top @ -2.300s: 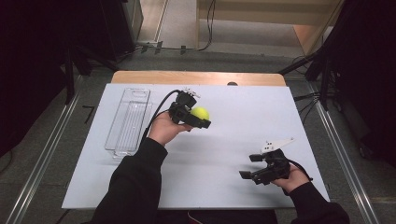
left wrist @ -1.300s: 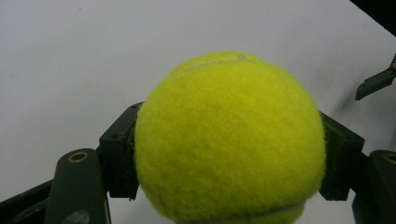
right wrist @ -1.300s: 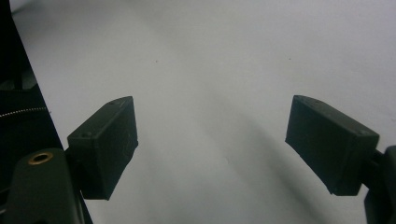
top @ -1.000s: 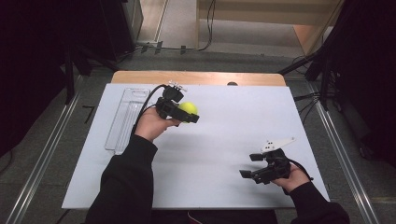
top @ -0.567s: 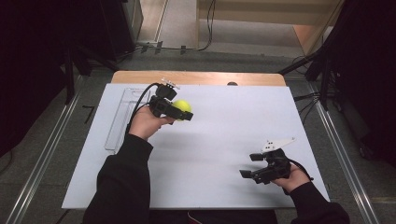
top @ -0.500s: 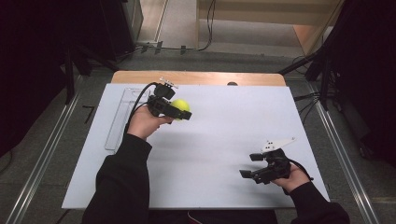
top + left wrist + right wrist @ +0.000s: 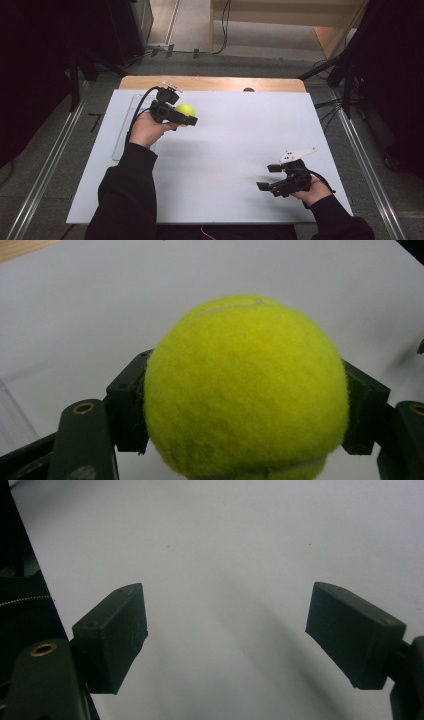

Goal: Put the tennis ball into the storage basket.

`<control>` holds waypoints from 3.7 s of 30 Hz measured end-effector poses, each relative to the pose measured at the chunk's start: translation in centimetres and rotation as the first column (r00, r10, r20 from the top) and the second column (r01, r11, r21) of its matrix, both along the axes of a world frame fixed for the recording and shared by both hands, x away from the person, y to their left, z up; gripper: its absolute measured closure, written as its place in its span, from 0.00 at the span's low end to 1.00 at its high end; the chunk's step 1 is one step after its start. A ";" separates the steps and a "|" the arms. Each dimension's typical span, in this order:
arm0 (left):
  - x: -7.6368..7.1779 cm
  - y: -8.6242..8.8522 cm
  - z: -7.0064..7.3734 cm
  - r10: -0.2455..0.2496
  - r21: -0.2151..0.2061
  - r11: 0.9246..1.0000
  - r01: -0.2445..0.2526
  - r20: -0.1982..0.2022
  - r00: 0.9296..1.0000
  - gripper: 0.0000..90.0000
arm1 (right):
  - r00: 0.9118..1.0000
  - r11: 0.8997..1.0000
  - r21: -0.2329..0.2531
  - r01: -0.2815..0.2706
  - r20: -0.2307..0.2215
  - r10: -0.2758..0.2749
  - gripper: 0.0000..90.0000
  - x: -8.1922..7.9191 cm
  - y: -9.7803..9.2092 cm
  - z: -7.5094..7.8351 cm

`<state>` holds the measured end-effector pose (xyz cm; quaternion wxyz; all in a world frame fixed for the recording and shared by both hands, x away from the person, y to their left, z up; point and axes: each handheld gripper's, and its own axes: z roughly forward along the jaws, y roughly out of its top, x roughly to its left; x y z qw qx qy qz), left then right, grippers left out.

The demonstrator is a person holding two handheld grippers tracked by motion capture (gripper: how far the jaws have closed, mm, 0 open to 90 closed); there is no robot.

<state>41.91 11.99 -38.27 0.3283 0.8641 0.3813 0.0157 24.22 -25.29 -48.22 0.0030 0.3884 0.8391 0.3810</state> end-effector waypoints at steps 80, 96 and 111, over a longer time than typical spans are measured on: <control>0.7 9.9 0.0 0.333 0.043 0.941 -0.336 0.066 0.941 0.30 | 1.000 1.000 -0.001 -0.018 0.003 0.018 0.16 0.5 0.4 0.0; 0.9 11.2 -0.4 0.429 0.022 0.901 -0.433 0.100 0.898 0.29 | 1.000 1.000 -0.002 -0.017 0.006 0.017 0.16 0.5 0.3 0.0; 1.2 11.2 -1.2 0.421 0.042 0.904 -0.426 0.095 0.902 0.29 | 1.000 1.000 -0.003 -0.017 0.005 0.017 0.16 0.4 0.3 0.0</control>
